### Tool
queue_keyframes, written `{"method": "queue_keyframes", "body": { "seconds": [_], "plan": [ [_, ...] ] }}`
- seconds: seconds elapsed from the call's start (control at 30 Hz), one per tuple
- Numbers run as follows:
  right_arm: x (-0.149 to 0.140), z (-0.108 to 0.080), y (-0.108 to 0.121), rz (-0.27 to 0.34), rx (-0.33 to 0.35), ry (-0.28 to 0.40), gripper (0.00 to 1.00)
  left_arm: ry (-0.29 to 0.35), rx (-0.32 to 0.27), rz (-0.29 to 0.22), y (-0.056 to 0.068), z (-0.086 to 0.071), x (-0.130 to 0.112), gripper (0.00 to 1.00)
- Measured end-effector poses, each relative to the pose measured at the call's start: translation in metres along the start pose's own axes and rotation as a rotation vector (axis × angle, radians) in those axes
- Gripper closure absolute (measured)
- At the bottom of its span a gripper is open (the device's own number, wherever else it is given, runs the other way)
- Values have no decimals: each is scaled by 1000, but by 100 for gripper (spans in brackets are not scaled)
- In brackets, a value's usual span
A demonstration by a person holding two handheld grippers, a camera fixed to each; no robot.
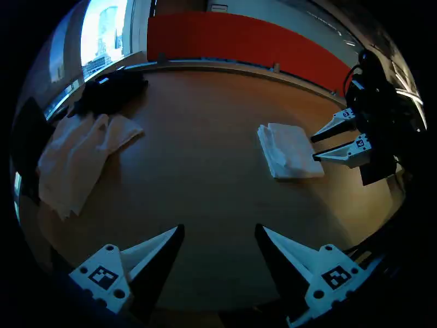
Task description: Fold towel
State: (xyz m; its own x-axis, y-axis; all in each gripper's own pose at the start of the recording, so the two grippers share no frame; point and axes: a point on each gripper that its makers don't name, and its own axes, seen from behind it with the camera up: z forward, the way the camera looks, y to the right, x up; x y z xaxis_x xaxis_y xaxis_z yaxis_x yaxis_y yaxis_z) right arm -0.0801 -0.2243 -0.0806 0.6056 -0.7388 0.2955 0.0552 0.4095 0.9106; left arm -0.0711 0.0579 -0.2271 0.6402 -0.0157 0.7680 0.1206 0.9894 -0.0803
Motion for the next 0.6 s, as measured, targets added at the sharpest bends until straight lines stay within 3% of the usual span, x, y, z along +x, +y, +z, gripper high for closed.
{"method": "queue_keyframes", "body": {
  "seconds": [0.6],
  "plan": [
    [-55,-11,-4,71,-45,-65,33,-2,-14,16,6,4,1,4]
  ]
}}
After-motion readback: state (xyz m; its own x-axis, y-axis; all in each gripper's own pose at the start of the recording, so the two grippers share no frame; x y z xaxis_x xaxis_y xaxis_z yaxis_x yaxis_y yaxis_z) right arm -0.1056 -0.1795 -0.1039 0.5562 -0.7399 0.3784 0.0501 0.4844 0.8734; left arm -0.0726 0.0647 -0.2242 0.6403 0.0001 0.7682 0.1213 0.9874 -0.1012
